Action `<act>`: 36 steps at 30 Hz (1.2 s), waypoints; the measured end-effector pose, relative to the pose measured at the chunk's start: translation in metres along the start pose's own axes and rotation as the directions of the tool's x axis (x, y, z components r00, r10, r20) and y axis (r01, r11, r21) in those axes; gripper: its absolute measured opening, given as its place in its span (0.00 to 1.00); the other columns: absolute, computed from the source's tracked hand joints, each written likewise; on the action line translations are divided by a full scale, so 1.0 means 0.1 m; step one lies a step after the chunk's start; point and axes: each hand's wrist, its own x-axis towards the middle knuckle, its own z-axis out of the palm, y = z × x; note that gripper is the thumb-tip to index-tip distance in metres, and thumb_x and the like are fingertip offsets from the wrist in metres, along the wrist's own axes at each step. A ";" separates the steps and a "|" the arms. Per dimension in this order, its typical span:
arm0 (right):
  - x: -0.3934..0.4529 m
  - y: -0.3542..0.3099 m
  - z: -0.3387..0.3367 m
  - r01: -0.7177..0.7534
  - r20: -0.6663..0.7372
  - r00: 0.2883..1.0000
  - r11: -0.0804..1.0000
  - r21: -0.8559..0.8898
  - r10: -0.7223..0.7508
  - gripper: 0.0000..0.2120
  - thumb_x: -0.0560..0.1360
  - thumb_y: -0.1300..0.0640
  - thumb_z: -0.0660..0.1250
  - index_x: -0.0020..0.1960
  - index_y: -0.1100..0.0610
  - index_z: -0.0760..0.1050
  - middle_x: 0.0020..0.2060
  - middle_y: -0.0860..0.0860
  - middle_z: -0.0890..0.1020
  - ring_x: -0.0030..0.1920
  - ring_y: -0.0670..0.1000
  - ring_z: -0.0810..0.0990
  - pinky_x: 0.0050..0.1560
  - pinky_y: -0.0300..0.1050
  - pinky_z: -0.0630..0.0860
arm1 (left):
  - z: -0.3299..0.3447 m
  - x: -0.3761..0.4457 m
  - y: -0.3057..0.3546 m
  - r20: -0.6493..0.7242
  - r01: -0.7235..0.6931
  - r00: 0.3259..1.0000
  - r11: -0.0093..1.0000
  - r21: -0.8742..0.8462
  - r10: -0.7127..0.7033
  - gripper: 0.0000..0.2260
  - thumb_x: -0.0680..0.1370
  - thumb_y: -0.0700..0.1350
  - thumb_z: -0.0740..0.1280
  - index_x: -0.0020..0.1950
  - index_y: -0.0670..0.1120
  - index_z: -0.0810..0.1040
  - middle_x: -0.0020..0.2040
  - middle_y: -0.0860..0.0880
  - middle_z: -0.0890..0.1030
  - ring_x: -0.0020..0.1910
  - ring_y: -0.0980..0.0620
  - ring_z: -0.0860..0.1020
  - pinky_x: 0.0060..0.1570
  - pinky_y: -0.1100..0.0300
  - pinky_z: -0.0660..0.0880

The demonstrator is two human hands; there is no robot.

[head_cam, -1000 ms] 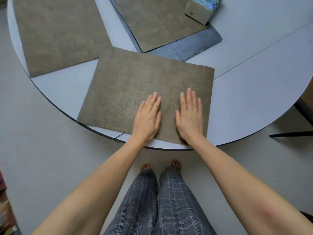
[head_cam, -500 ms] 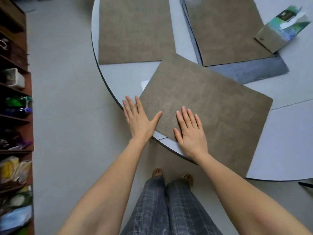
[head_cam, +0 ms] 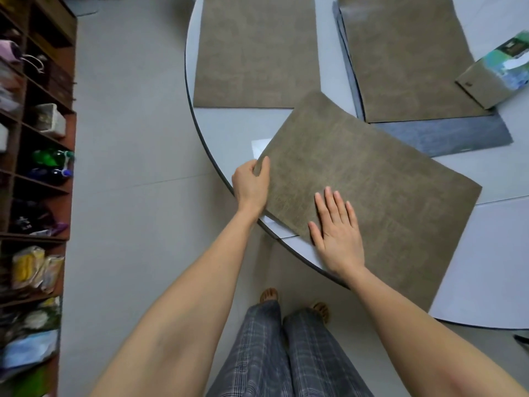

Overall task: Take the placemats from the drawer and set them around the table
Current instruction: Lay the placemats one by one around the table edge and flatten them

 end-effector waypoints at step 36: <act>0.40 1.27 -1.39 -0.266 0.073 0.963 0.879 0.395 0.259 0.18 0.80 0.53 0.59 0.67 0.60 0.70 0.64 0.55 0.75 0.64 0.56 0.73 0.63 0.48 0.68 | 0.71 -0.44 1.27 0.730 -0.708 0.654 0.503 0.496 0.200 0.20 0.81 0.50 0.57 0.70 0.43 0.69 0.67 0.42 0.73 0.65 0.42 0.73 0.64 0.51 0.68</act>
